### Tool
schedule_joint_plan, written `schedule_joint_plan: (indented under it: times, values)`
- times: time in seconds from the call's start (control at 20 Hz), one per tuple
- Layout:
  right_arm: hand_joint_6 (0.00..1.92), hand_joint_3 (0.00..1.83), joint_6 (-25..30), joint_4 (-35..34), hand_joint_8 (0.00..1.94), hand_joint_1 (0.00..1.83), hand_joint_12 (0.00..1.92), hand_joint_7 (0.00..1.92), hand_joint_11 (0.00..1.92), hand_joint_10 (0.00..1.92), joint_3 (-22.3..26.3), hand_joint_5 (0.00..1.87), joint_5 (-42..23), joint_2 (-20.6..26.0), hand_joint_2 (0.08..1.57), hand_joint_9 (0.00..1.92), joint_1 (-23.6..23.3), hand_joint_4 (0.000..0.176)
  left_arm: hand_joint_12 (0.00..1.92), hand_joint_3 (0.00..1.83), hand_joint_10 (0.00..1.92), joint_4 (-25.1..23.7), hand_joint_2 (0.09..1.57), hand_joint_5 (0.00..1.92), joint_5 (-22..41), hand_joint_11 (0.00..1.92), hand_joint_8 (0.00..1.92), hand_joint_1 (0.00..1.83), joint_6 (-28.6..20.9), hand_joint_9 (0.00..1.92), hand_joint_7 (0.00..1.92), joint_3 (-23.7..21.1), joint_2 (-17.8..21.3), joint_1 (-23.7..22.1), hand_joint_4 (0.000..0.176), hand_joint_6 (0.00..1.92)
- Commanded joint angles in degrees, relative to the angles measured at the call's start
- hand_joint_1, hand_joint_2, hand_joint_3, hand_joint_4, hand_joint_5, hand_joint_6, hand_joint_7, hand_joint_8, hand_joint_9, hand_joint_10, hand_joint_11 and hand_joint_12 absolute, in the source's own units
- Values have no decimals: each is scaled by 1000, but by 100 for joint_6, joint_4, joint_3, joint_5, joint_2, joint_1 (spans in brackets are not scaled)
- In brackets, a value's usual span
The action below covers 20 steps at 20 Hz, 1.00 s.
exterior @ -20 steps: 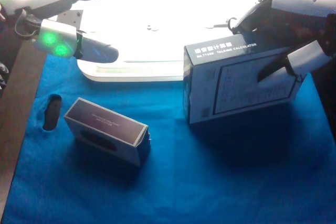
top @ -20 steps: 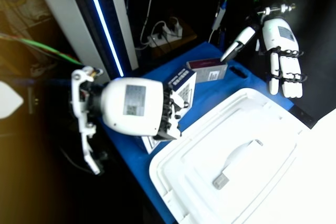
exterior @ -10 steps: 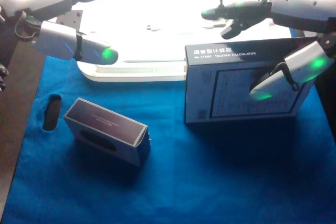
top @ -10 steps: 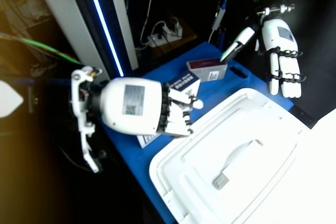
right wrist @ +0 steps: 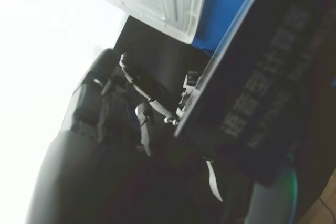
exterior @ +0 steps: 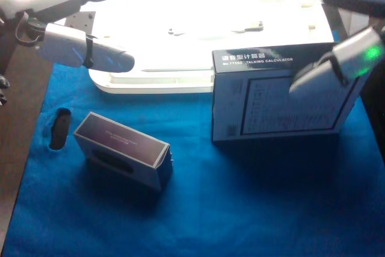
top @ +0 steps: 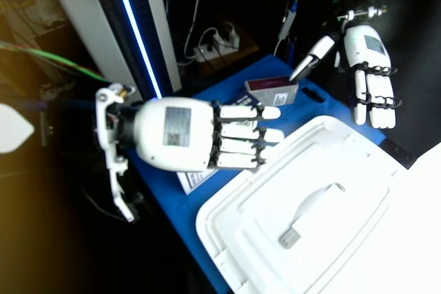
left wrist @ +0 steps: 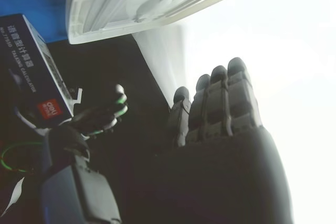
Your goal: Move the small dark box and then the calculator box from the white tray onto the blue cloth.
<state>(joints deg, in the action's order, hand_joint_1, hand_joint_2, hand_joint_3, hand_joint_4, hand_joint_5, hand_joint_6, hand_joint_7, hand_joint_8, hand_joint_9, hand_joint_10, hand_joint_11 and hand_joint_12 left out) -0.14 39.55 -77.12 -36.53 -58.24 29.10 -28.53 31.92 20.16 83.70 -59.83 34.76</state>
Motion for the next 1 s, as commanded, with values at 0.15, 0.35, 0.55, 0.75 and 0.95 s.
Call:
schedule_joint_plan:
  times: [0.15,0.35,0.55,0.75,0.95]
  values:
    - [0,0,-222,-1181,0,680,1045,0,0,0,-211,0,-1256,47,673,0,-102,174,0,0,0,664,796,0,869,0,0,352,72,0,0,45,62,24,176,0]
    - [0,1,-863,-1840,0,613,1021,0,0,0,-225,0,-1451,87,611,0,-102,176,3,13,0,1486,842,0,1385,4,0,257,375,0,0,-22,238,201,110,0]
    - [0,2,-1166,-2037,0,700,7,0,0,0,-183,0,-1448,222,710,0,-102,176,0,13,0,2111,865,0,1899,0,0,255,587,0,0,-229,422,540,92,0]
    - [0,0,-1198,-2243,0,648,0,0,0,0,-222,0,-1614,267,688,0,-200,176,19,16,0,2378,952,0,2313,39,0,33,619,0,0,-403,649,693,176,0]
    - [0,0,-1347,-2503,0,718,0,0,0,0,-163,0,-2096,367,682,0,-200,176,26,10,5,2922,964,0,3268,60,0,194,1139,12,0,-812,1035,743,176,0]
